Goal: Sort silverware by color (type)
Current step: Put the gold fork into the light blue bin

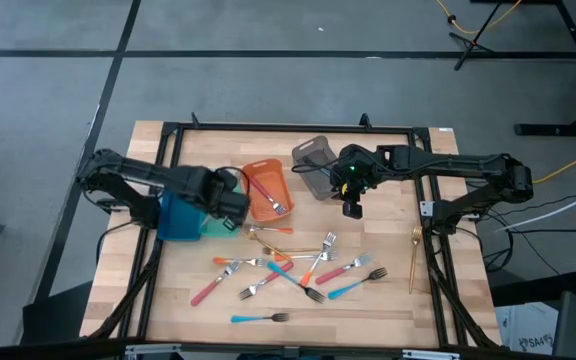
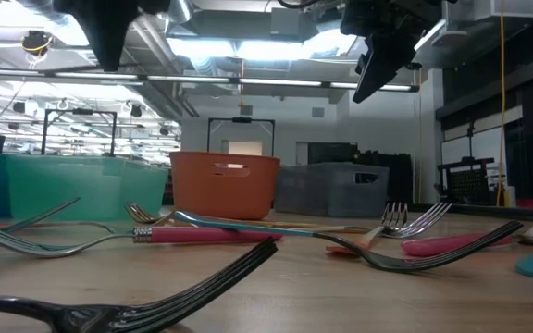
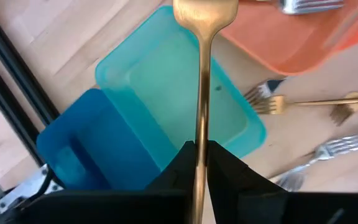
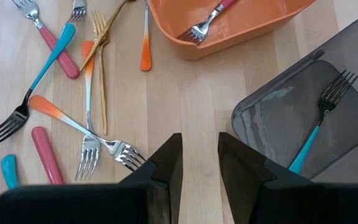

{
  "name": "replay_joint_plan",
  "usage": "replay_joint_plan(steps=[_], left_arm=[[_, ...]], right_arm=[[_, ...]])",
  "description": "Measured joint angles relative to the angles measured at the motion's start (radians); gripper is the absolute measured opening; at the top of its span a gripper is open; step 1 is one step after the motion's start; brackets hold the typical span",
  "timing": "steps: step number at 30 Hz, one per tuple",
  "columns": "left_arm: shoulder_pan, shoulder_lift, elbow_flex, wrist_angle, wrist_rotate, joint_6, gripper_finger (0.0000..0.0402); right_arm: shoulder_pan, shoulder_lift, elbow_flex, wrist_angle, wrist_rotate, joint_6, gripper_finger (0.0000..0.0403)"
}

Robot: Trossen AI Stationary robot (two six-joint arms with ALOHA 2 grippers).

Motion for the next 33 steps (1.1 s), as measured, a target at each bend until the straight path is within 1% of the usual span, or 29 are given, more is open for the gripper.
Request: replay_joint_plan(steps=[5, 11, 20, 24, 33], left_arm=[[0.099, 0.000, -0.049, 0.003, 0.088, 0.106, 0.0018], [0.201, 0.000, -0.163, 0.053, 0.178, 0.199, 0.0018], [0.337, 0.001, -0.335, 0.276, 0.345, 0.324, 0.0018], [0.382, 0.001, -0.390, 0.337, 0.387, 0.354, 0.0018], [0.431, 0.002, -0.476, 0.344, 0.486, 0.356, 0.0018]], right_arm=[[0.000, 0.000, 0.000, 0.000, 0.000, 0.000, 0.0095], [0.000, 0.000, 0.000, 0.000, 0.000, 0.000, 0.0095], [0.000, 0.000, 0.000, 0.000, 0.000, 0.000, 0.0095], [0.000, 0.000, 0.000, 0.000, 0.000, 0.000, 0.0095], [0.000, 0.000, 0.000, 0.012, 0.000, 0.000, 0.0095]])
